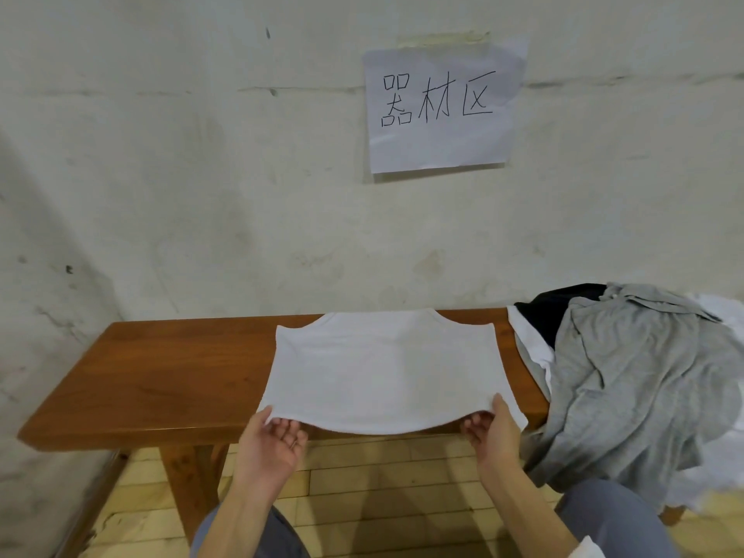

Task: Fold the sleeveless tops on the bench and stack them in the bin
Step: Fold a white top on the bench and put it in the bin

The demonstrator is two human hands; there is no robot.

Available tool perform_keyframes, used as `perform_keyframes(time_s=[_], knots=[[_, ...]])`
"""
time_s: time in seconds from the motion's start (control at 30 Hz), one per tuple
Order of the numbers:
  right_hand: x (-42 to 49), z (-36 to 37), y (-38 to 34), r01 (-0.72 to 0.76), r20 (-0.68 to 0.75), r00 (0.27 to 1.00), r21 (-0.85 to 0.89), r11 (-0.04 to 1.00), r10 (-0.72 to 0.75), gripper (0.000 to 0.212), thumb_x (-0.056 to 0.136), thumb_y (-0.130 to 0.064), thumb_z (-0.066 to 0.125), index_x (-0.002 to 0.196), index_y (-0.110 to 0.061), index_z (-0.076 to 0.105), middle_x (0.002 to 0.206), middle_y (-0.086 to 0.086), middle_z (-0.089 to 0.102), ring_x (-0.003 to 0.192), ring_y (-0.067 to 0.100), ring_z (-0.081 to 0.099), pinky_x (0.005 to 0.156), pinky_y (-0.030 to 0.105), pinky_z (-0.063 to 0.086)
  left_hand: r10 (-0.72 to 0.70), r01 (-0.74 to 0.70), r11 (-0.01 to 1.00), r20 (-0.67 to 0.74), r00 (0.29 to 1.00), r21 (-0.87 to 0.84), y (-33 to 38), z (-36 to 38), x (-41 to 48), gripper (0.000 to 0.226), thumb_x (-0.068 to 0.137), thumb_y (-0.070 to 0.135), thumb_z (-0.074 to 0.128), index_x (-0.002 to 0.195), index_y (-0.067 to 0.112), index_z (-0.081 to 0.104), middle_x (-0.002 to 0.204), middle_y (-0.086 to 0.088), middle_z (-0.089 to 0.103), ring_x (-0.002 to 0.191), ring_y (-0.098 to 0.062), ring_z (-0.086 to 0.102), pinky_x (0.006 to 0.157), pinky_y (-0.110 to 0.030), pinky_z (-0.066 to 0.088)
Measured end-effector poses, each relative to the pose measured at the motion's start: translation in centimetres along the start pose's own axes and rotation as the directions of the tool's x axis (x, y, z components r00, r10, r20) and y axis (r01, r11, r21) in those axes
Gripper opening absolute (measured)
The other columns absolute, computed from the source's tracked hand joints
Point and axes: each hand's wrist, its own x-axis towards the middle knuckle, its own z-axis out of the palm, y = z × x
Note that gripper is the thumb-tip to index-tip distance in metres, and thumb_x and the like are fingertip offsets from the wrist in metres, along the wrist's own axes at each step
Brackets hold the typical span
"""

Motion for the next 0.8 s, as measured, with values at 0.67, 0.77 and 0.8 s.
perform_keyframes(time_s=[0.67,0.77,0.8], knots=[[-8.9,0.2,-6.6,0.544,-0.143,0.813,-0.162,0.823,-0.565,0.022,0.099,-0.026,0.044,0.097,-0.004,0.051,0.077,-0.002,0.054,0.068,0.010,0.052,0.056,0.024,0.040,0.643,-0.642,0.760,-0.266,0.718,0.102,0.2,6.9,-9.7,0.016,0.093,0.017,0.051,0.081,0.012,0.059,0.052,0.007,0.062,0.048,-0.006,0.059,0.050,-0.016,0.051],[-8.4,-0.2,-6.2,0.554,-0.106,0.808,-0.195,0.809,-0.579,0.024,0.099,-0.025,0.045,0.096,-0.002,0.053,0.076,0.000,0.055,0.067,0.011,0.053,0.055,0.022,0.039,0.616,-0.613,0.783,-0.257,0.745,0.100,0.0,6.7,-9.2,0.013,0.094,0.015,0.052,0.091,0.004,0.057,0.052,0.004,0.063,0.047,-0.008,0.060,0.049,-0.019,0.053],[-8.2,-0.3,-6.0,0.550,-0.099,0.812,-0.199,0.811,-0.575,0.025,0.098,-0.025,0.046,0.096,-0.002,0.054,0.077,0.000,0.056,0.067,0.011,0.054,0.056,0.022,0.040,0.611,-0.608,0.788,-0.257,0.749,0.098,0.0,6.6,-8.9,0.012,0.094,0.014,0.052,0.094,0.003,0.056,0.051,0.003,0.063,0.046,-0.009,0.060,0.049,-0.020,0.053]])
